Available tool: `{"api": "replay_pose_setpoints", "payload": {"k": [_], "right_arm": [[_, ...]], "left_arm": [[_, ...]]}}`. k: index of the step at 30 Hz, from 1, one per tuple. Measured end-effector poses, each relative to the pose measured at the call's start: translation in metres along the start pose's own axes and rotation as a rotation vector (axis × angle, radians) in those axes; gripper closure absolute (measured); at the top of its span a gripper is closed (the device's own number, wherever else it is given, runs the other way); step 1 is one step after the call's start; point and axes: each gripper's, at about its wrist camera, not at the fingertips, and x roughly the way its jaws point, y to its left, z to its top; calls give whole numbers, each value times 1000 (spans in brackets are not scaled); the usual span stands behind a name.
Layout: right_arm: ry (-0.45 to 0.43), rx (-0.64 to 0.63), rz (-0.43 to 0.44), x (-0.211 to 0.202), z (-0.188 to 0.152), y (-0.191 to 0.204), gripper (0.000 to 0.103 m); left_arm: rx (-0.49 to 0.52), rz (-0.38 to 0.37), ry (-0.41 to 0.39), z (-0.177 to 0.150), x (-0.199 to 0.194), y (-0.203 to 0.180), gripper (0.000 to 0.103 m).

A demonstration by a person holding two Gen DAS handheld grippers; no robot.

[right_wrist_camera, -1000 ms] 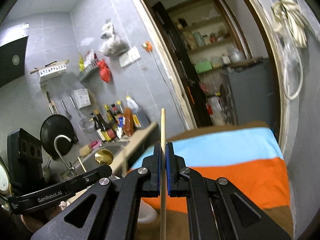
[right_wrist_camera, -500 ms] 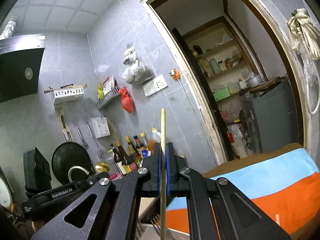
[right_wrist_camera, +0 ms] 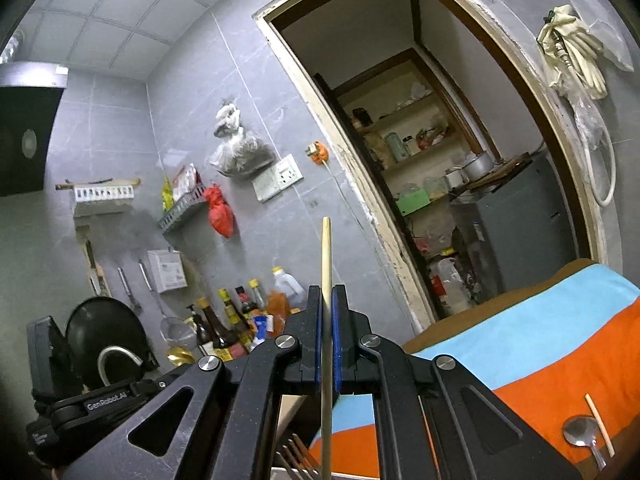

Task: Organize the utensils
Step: 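Carry the spoon and chopstick into the white basket and open both tools, then move both tools back down over the last spoon and chopstick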

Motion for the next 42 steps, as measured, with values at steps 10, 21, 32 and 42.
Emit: {"api": "replay_pose_setpoints", "payload": {"k": [10,21,32,42], "right_arm": [[18,-10,-38,8,-15,-4,99],[44,-19,-47,6,-20,-10,99],[121,-25,-46,-8,-14,-13,78],[99,-66,-58,-36,24,-9,59]], "left_arm": [[86,25,-28,-20,4,-5,100],[126,19,11,-29,6,-8,100],[173,26,97,-23,-4,-13,90],[194,22,99,-5,-19,-37,53]]}}
